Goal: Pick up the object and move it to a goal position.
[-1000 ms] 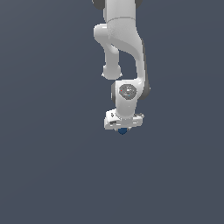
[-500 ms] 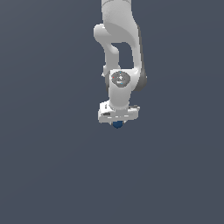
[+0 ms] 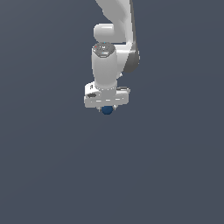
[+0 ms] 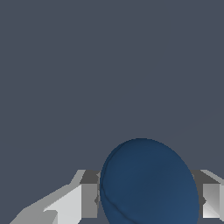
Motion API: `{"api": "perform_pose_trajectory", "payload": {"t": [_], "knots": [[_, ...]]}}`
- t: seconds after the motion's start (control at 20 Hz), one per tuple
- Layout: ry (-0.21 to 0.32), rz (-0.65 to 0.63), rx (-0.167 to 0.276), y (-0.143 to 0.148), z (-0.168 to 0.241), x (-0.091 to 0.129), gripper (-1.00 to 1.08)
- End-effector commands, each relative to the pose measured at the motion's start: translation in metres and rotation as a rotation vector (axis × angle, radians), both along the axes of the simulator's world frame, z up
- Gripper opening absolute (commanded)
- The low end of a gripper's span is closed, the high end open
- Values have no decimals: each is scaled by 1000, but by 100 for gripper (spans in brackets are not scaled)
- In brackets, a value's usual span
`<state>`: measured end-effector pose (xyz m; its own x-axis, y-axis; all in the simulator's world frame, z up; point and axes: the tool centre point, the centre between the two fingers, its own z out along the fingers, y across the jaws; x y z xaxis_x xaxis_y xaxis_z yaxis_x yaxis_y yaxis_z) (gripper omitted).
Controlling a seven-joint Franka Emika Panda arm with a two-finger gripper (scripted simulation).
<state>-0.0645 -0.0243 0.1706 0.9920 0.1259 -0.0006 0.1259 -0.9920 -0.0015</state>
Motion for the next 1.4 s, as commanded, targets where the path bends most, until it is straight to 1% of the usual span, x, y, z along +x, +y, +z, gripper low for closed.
{"api": "perform_pose_trajectory", "payload": {"t": [0.0,0.9,1.1,1.35], "knots": [[-1,0,1,-16,26,-8,-100],[-1,-1,2,-131,210,-57,-100],[-1,-1,0,-151,242,-63,-100],[-1,0,-1,-169,269,-69,-100]]}}
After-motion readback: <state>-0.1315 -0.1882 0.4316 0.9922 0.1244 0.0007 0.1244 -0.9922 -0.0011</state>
